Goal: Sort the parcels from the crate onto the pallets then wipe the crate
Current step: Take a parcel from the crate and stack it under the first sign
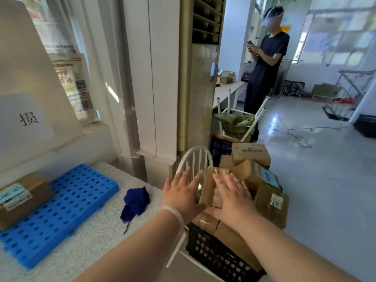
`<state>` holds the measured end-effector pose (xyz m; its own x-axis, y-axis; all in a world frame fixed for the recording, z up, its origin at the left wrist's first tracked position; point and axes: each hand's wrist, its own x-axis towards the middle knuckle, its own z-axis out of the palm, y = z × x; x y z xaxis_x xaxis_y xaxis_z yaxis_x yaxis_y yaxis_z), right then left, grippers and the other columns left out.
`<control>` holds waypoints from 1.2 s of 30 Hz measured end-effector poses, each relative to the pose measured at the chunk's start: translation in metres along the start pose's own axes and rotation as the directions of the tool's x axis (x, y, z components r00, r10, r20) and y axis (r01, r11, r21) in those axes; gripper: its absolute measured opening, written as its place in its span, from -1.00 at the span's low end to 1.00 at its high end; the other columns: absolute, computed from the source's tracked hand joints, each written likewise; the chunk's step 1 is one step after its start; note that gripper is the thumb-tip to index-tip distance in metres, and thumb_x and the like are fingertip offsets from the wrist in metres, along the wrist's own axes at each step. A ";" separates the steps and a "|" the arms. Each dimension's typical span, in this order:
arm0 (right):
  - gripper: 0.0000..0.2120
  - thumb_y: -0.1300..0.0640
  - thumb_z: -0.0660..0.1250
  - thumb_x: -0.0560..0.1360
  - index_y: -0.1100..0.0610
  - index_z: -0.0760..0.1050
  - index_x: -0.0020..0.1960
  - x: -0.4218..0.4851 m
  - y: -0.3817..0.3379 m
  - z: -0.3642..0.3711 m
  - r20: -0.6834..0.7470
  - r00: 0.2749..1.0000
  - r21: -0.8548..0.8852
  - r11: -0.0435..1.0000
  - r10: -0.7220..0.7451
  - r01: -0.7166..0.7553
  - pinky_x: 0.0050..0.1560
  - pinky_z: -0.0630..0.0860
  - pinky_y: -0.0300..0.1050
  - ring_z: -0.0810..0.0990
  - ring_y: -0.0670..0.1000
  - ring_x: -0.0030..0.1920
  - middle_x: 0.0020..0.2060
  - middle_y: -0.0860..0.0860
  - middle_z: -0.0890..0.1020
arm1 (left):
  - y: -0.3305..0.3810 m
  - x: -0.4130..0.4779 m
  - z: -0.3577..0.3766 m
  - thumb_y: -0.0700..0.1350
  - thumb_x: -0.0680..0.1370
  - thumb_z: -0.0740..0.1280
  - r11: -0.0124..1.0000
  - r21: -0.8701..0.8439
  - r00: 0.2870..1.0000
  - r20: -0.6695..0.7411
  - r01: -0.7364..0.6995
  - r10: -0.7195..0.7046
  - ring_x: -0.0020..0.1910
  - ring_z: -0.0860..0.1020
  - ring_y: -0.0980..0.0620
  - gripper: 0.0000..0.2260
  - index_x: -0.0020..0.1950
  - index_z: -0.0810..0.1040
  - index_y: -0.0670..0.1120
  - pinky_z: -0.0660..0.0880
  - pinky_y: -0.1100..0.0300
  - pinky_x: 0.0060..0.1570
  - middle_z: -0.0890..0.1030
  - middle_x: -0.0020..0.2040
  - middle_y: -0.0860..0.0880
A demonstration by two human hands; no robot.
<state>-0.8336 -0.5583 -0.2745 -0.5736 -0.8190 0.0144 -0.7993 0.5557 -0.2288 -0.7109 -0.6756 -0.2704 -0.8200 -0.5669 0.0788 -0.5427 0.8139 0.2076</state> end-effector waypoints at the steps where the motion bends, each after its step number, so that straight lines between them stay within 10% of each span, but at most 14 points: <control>1: 0.00 -0.29 0.34 0.46 -0.17 -0.32 0.57 0.002 0.014 0.000 -0.001 1.000 0.009 1.000 0.023 -0.023 0.51 -0.32 0.07 -0.32 0.01 0.56 0.58 -0.05 -0.30 | 0.011 0.009 0.003 0.29 0.53 0.29 1.000 0.011 1.000 0.008 -0.020 0.020 0.60 -0.13 -0.09 -0.15 0.56 -0.27 0.27 -0.10 -0.21 0.54 -0.15 0.63 0.01; 19: -0.04 -0.33 0.29 0.48 -0.12 -0.28 0.59 0.081 0.242 -0.025 0.112 0.975 0.028 0.980 0.191 -0.195 0.54 -0.18 0.10 -0.25 0.05 0.58 0.59 -0.03 -0.25 | 0.168 0.175 0.070 0.26 0.55 0.27 0.998 -0.047 0.981 0.189 0.049 -0.039 0.60 -0.11 -0.09 -0.21 0.58 -0.21 0.27 -0.11 -0.16 0.55 -0.13 0.63 0.05; 36: -0.09 -0.30 0.26 0.51 -0.12 -0.24 0.60 0.215 0.315 -0.029 0.157 0.916 0.284 0.872 0.369 -0.399 0.52 0.07 0.18 -0.06 0.10 0.59 0.60 -0.04 -0.12 | 0.152 0.322 0.112 0.15 0.59 0.29 0.827 -0.430 0.917 0.322 0.362 -0.234 0.59 0.02 -0.12 -0.31 0.57 -0.08 0.29 0.15 -0.20 0.51 -0.05 0.62 0.10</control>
<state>-1.2140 -0.5549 -0.3150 -0.7920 -0.5681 -0.2238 -0.4169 0.7709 -0.4815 -1.0776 -0.7201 -0.3222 -0.6838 -0.6696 -0.2899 -0.6675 0.4136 0.6191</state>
